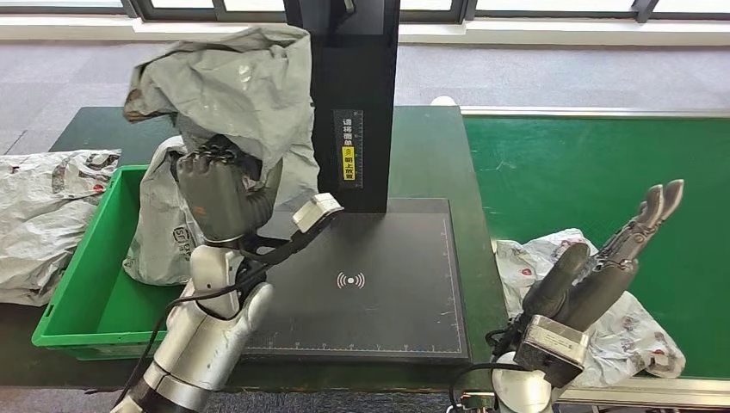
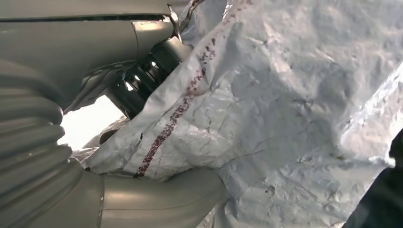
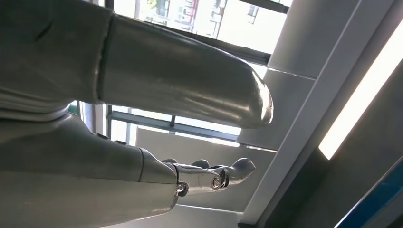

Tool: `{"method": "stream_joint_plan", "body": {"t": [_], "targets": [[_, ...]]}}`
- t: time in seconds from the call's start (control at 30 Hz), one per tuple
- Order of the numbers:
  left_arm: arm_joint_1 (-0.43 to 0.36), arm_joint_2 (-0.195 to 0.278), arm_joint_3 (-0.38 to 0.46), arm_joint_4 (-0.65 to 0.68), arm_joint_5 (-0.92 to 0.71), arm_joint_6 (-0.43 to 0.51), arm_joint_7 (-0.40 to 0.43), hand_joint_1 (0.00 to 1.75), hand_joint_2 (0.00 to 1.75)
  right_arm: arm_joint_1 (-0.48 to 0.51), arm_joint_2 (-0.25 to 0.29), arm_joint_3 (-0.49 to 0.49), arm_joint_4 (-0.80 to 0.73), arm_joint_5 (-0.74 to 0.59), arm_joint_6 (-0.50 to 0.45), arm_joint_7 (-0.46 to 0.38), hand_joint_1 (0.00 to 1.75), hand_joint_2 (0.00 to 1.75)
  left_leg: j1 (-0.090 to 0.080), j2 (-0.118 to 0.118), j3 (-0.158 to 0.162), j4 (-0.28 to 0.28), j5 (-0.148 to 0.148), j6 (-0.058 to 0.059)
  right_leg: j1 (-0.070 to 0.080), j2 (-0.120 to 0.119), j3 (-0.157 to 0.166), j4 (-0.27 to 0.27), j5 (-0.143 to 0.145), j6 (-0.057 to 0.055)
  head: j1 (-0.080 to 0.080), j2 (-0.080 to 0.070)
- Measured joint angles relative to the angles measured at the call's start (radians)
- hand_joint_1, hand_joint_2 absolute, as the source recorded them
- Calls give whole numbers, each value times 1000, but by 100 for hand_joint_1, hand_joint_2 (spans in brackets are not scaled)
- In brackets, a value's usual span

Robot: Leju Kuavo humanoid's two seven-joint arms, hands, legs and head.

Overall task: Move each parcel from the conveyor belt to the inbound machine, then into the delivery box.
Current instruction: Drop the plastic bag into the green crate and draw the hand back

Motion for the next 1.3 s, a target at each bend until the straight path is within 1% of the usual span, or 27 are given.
{"method": "stream_joint_plan", "body": {"t": [0.07,0.23,0.43,0.5,0.6,0.67,0.73,0.83,0.9,0.97,1.3], "targets": [[24,-22,77,-46,0,0,-61,175,175,2,0,-2,0,-5,0,0,0,0,0,0,0,0,0,0,0,0,0,0,0,0,0,0],[58,-72,208,-119,0,0,-144,175,175,10,0,-3,0,-15,0,0,0,0,0,0,0,0,0,0,0,0,0,0,0,0,0,0],[80,-155,384,-138,4,0,-316,175,175,31,-3,-3,0,-31,0,0,0,0,0,0,0,0,0,0,0,0,0,0,0,0,0,0],[82,-173,425,-136,4,0,-331,175,175,34,-3,-3,0,-31,0,0,0,0,0,0,0,0,0,0,0,0,0,0,0,0,0,0],[83,-190,460,-135,5,0,-334,175,175,35,-3,-3,0,-31,0,0,0,0,0,0,0,0,0,0,0,0,0,0,0,0,0,0],[81,-195,471,-120,5,0,-311,175,175,35,-3,-3,0,-31,0,0,0,0,0,0,0,0,0,0,0,0,0,-1,0,0,0,0],[70,-195,474,-63,6,-1,-253,175,175,37,-3,-3,-1,-31,0,0,0,0,0,0,0,0,0,0,0,-1,0,-1,0,0,0,0],[20,-185,491,122,3,-3,-168,175,175,51,-3,-4,-9,-31,0,0,0,0,0,-1,0,0,0,0,0,-2,1,-1,0,0,0,0],[-13,-176,513,244,1,-3,-135,175,175,61,-4,-4,-14,-31,0,0,0,0,0,1,1,0,0,0,0,0,1,-1,1,-1,0,0],[-27,-168,530,316,1,-3,-113,175,175,69,-5,-4,-15,-30,0,0,0,0,0,2,1,0,0,0,0,2,0,0,1,-1,0,0],[-42,-108,542,458,0,-1,51,175,175,82,-7,-4,-16,-46,0,0,0,0,0,2,0,0,0,-1,0,2,0,0,1,-1,0,0]]}}
